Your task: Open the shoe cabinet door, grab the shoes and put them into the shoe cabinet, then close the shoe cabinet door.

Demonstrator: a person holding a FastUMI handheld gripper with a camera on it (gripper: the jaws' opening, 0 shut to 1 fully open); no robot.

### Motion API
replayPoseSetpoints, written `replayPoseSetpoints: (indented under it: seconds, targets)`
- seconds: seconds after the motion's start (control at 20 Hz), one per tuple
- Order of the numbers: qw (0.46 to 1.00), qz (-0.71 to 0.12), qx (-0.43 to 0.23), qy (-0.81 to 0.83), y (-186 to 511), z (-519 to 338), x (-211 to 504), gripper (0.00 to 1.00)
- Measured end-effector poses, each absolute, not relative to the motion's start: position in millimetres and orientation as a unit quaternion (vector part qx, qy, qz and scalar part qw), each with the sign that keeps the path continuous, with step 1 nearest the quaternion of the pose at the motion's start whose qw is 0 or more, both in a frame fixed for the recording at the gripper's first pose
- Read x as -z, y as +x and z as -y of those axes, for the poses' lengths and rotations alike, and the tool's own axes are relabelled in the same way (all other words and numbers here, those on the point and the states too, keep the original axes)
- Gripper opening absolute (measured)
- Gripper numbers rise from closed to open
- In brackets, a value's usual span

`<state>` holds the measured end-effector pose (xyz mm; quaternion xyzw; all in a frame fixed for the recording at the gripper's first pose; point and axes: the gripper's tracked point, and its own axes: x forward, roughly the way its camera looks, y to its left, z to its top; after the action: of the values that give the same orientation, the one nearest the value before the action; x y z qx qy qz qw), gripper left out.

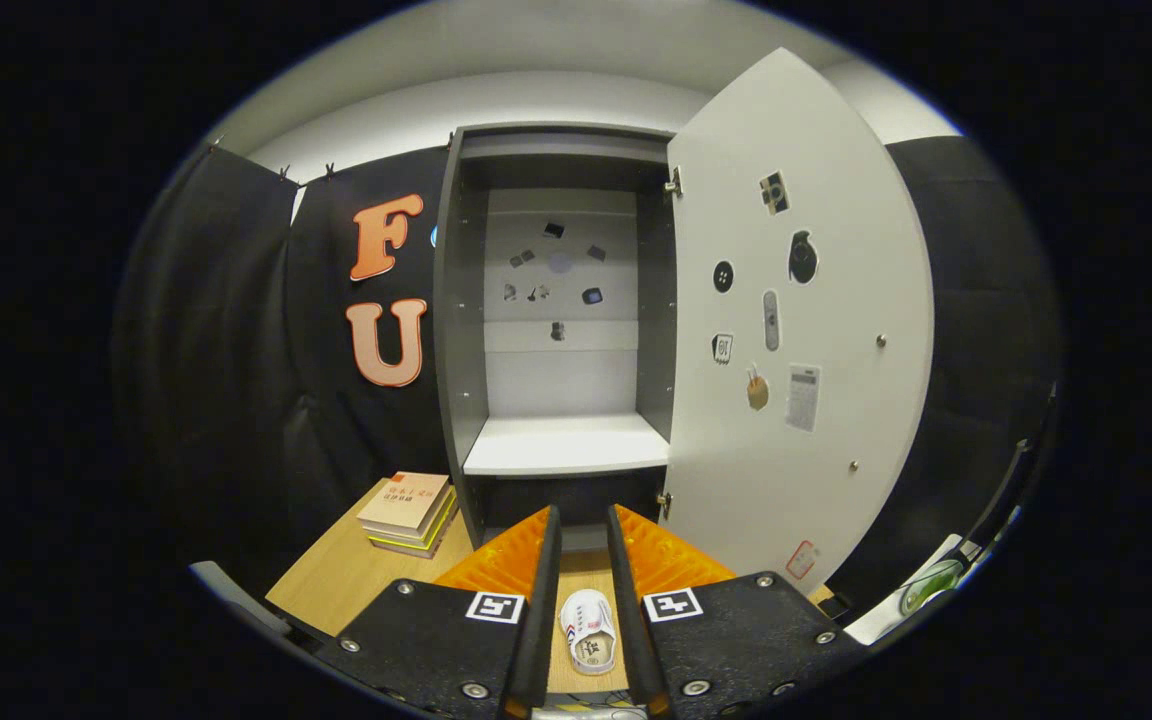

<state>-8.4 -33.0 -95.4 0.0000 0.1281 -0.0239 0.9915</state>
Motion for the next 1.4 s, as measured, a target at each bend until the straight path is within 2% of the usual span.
replayPoseSetpoints:
  seconds: [0.3, 1.05, 1.4]
  targets:
    - [0.977, -0.212, -0.009, 0.011, -3.3, 12.3, 182.3, 0.30]
    - [0.910, -0.413, -0.025, 0.023, 28.2, 17.0, 424.7, 0.30]
    - [0.880, -0.472, -0.029, 0.046, 40.1, 23.9, 491.7, 0.30]
